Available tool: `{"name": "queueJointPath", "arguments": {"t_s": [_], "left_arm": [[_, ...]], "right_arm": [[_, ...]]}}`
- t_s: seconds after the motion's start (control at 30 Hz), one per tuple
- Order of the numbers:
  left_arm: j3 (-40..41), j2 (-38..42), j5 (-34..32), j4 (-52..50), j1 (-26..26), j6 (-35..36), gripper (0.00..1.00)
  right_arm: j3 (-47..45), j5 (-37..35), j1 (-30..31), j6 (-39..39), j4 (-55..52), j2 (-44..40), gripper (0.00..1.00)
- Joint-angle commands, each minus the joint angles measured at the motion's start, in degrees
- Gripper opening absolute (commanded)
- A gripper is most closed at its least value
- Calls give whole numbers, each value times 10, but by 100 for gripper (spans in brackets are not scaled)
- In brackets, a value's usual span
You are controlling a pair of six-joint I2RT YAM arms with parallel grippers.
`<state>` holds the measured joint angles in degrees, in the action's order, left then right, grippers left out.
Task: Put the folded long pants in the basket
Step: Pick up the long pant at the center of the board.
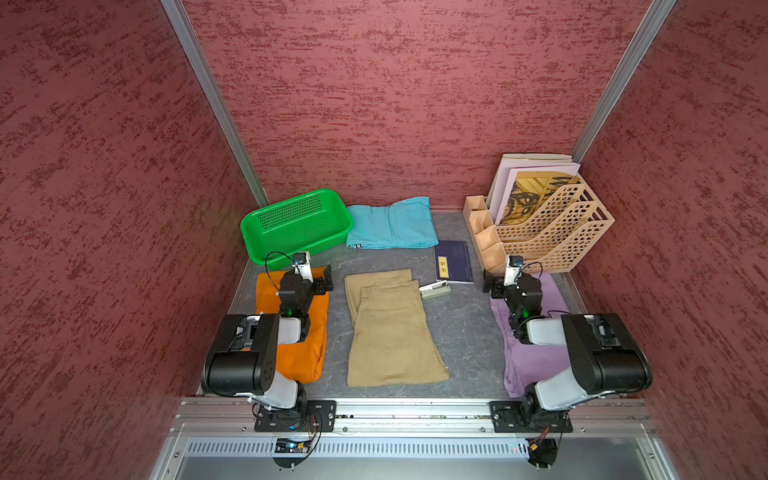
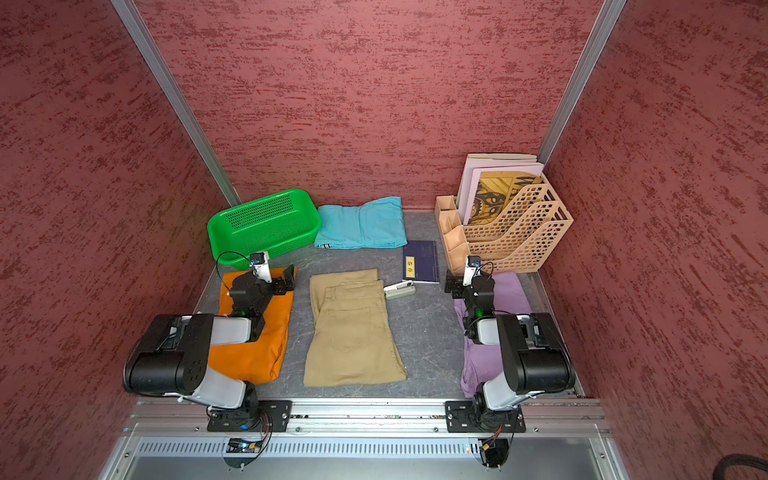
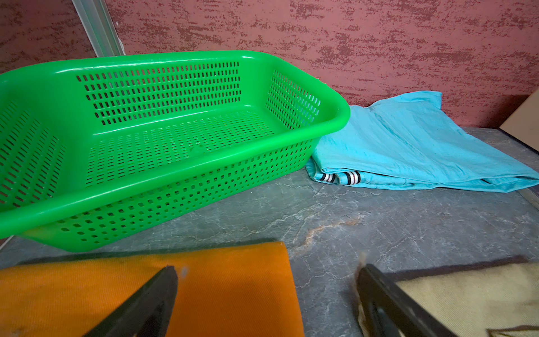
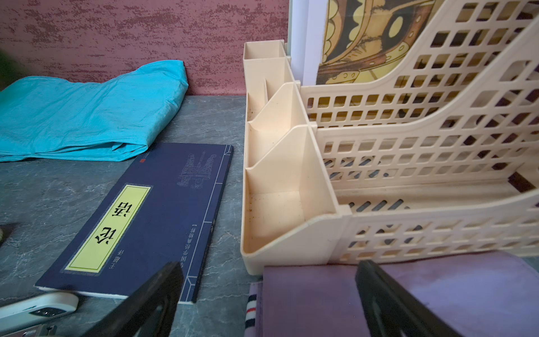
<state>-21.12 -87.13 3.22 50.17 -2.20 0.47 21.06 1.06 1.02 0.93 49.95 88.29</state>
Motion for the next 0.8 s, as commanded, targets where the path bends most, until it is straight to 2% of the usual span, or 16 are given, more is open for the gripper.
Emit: {"name": "queueJointPath", "arguments": {"t_s": [0.0,0.1,0.17,0.2,0.27,0.3,0.33,0.37,0.43,0.47,0.5,0.57,0.6,0.67,0.77], "left_arm": [[-7,-6,10,6,-4,-3,100],[-10,-7,0,5,-1,-1,100],[-30,31,-48,-66,8,-5,100],[-52,67,-75,-129,22,-1,100],[-101,136,-86,-262,38,-15,100],[-123,163,-73,-303,37,-46,100],[-143,186,-64,-340,36,-88,100],[-159,203,-65,-379,33,-138,100],[-190,234,-79,-478,14,-268,100],[-205,245,-40,-524,-11,-335,100],[-216,251,52,-546,-47,-367,100],[-239,243,222,-573,-87,-385,100],[-264,233,266,-620,-88,-374,100],[-314,209,301,-727,-73,-334,100],[-356,190,296,-849,-33,-272,100]], "right_arm": [[14,8,-3,4,21,4,98],[16,8,-3,3,17,5,98],[16,-9,-2,0,18,-5,98],[23,-40,4,-1,-20,-39,98],[61,-102,17,-10,-146,-132,98],[88,-146,17,-60,-222,-173,98],[117,-180,17,-141,-306,-214,98],[137,-171,17,-200,-366,-239,98],[163,-74,16,-257,-452,-271,98],[180,-9,17,-288,-497,-279,98],[196,64,18,-308,-533,-282,98],[226,144,33,-359,-623,-278,98],[230,192,49,-374,-643,-277,98],[223,207,107,-392,-684,-287,98],[217,184,231,-410,-733,-271,98]]}}
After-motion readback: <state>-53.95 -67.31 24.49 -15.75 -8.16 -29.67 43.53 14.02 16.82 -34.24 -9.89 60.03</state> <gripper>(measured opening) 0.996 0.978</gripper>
